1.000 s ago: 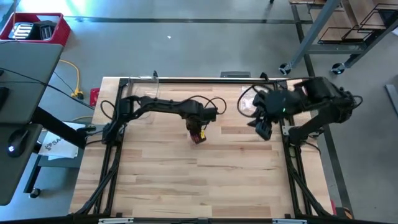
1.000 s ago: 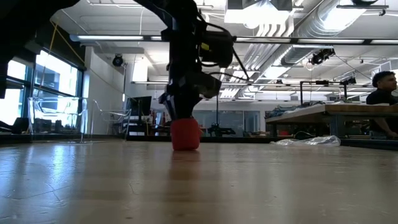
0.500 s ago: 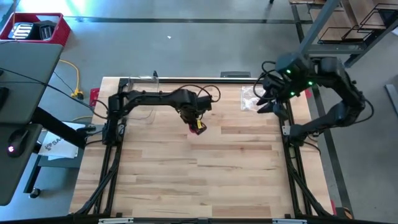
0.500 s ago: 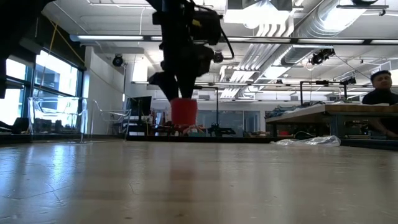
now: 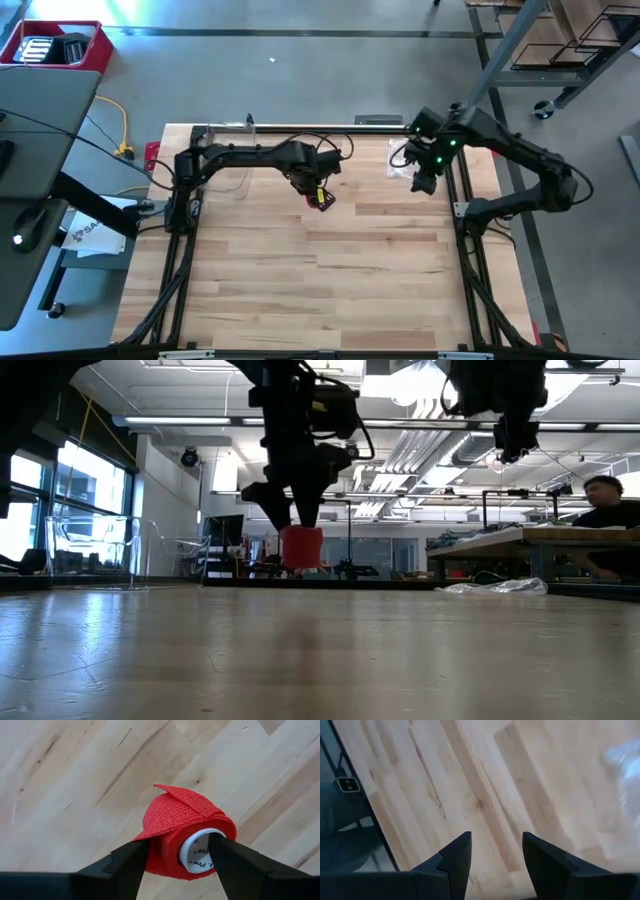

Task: Roll bandage
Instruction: Roll the red bandage

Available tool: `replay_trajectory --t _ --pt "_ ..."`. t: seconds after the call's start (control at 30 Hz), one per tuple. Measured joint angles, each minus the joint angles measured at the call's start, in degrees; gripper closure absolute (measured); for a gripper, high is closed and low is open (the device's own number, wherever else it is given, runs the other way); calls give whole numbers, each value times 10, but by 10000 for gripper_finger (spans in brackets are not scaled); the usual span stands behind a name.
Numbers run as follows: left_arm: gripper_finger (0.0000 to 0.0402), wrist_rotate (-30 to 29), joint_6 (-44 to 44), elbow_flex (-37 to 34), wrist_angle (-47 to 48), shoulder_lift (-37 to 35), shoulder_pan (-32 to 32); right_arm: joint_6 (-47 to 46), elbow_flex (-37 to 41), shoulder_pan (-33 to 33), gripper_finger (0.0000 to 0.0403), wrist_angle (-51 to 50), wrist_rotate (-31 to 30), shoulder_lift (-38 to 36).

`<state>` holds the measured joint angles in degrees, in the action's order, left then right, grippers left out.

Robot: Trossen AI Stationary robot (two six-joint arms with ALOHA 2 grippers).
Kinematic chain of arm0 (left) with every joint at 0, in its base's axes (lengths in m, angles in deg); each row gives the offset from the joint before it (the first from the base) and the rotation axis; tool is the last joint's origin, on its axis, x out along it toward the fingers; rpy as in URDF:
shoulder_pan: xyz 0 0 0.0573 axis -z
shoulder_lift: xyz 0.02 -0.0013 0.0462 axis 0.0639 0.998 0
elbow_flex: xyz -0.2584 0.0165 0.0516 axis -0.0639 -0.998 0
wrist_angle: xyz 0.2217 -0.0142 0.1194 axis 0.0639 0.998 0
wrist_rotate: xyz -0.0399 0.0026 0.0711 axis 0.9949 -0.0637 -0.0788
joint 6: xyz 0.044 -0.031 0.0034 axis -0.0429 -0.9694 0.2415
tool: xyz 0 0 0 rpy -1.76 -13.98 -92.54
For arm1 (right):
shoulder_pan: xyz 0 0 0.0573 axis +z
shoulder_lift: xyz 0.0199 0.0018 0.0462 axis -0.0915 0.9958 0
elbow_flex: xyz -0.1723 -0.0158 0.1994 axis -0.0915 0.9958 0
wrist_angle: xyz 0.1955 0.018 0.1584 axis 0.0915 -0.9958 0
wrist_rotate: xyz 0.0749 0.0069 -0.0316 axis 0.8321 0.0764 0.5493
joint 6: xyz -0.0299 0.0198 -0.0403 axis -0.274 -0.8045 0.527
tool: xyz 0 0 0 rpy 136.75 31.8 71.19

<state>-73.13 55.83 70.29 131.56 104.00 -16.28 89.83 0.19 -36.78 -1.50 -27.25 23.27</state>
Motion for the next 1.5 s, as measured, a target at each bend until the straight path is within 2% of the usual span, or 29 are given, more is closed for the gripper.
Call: replay_trajectory --t 0.2,0.33,0.5,0.67,0.8,1.0,1.2,1.5 --pt "165 14 8 0 -7 3 -2 -19 22 0 234 14 16 -1" --pt "165 24 17 0 -9 3 -6 -28 22 4 234 100 56 -1" --pt "188 54 42 0 -50 3 -7 -48 61 23 234 304 135 0" --pt "218 35 122 0 -144 3 3 -163 179 48 242 564 168 1" --pt "237 20 132 0 -193 3 2 -273 287 55 287 736 142 1" --pt "250 20 104 0 -206 3 3 -399 398 69 389 944 98 1" --pt "250 22 103 0 -221 3 8 -418 413 87 389 990 88 9" --pt "251 18 104 0 -253 3 14 -443 413 103 399 1051 87 106"
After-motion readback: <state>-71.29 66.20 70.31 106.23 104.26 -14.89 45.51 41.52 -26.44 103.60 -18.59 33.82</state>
